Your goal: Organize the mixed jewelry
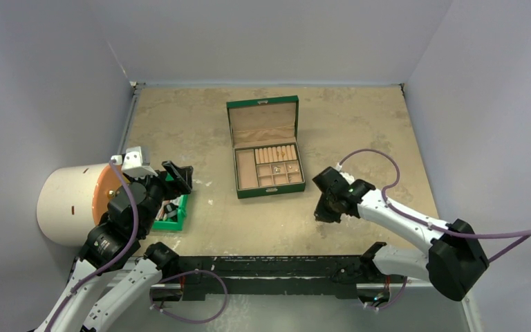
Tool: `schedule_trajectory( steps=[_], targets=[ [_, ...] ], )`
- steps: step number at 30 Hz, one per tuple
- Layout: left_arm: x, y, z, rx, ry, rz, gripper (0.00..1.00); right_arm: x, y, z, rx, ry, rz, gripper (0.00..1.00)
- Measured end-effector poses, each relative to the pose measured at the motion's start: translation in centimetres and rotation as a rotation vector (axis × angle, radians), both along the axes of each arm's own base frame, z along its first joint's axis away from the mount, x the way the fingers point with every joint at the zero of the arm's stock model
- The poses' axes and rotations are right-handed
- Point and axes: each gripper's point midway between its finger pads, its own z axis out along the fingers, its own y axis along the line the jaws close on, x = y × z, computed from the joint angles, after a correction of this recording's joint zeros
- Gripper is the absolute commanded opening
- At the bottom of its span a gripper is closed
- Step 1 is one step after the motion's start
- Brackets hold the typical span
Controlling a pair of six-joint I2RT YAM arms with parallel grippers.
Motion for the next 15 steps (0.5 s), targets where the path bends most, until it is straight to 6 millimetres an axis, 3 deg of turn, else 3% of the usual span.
schedule_trajectory(
  steps=[10, 15],
  targets=[
    [0.0, 0.0, 0.0, 0.0, 0.0, 0.0, 0.79, 5.5, 2.0, 6.8, 0.017, -0.204, 0.016, 0.0],
    [0.0, 0.0, 0.0, 0.0, 0.0, 0.0, 0.78, 7.8, 3.2, 8.9, 0.014, -0.261, 0.036, 0.0]
  ],
)
